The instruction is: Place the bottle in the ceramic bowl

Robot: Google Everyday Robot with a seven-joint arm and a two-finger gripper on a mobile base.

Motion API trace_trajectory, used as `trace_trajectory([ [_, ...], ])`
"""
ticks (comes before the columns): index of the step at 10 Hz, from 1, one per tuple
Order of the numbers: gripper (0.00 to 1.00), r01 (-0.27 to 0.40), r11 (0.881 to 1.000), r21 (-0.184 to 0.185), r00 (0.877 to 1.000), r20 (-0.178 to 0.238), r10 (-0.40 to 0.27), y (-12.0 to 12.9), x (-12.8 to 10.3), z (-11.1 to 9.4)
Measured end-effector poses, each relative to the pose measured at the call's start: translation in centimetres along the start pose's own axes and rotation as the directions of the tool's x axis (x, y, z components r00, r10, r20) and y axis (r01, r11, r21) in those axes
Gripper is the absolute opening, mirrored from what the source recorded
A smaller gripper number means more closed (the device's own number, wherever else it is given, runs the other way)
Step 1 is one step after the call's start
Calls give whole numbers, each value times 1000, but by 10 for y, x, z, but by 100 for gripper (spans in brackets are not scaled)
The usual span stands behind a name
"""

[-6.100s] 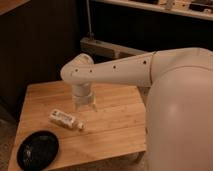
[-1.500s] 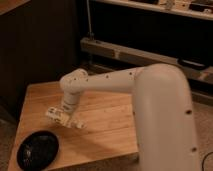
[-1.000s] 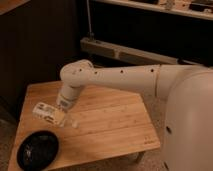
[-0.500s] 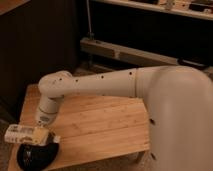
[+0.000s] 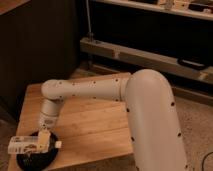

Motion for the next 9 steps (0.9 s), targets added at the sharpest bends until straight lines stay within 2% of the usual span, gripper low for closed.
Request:
trace_trajectory([
  [2, 71, 17, 1000, -5, 999, -28, -17, 1, -3, -1],
  [3, 78, 18, 1000, -6, 999, -37, -19, 0, -2, 0],
  [9, 80, 7, 1000, -12, 998, -55, -8, -1, 0, 1],
])
